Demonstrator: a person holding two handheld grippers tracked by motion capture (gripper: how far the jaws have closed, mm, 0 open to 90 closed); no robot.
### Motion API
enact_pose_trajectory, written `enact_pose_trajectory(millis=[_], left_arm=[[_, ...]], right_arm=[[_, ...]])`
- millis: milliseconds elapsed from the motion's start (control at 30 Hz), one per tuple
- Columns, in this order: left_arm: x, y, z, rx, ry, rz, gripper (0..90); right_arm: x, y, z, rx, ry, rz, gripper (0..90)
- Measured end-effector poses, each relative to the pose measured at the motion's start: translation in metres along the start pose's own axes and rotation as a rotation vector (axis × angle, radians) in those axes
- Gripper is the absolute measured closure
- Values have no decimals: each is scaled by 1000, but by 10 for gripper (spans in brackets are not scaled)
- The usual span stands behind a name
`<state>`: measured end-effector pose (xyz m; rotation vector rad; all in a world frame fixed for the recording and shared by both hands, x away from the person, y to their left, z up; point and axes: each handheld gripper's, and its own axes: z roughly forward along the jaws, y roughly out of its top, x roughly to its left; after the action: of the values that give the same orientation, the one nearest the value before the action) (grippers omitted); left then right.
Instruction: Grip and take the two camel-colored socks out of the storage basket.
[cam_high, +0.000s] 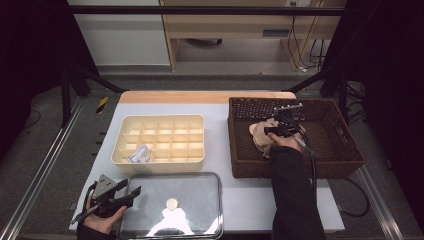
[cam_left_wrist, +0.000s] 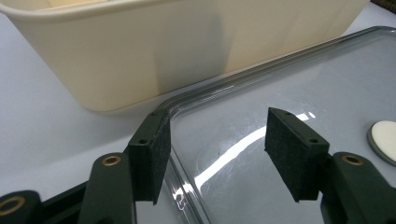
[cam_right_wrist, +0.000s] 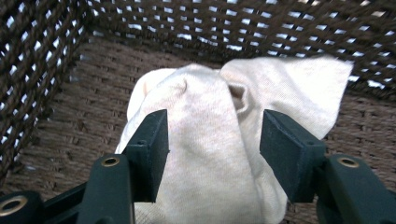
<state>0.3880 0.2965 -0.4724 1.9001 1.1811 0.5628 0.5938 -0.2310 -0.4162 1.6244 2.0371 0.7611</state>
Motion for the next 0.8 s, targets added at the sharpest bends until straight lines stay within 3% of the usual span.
enact_pose_trajectory(millis=[233,433,633,800], left_arm=[[-1,0,2,18,-12,5,406],[-1,-1,3,22,-19,4,411],[-1,-1,3,23,-21,1,410],[-1,-1,3,26,-27,-2,409]], right_arm=[[-2,-1,4,41,13,21,438],[0,-1,5,90,26,13,631],[1,0,2,103,30,-12,832],[1,2,-5,70,41,7,861]])
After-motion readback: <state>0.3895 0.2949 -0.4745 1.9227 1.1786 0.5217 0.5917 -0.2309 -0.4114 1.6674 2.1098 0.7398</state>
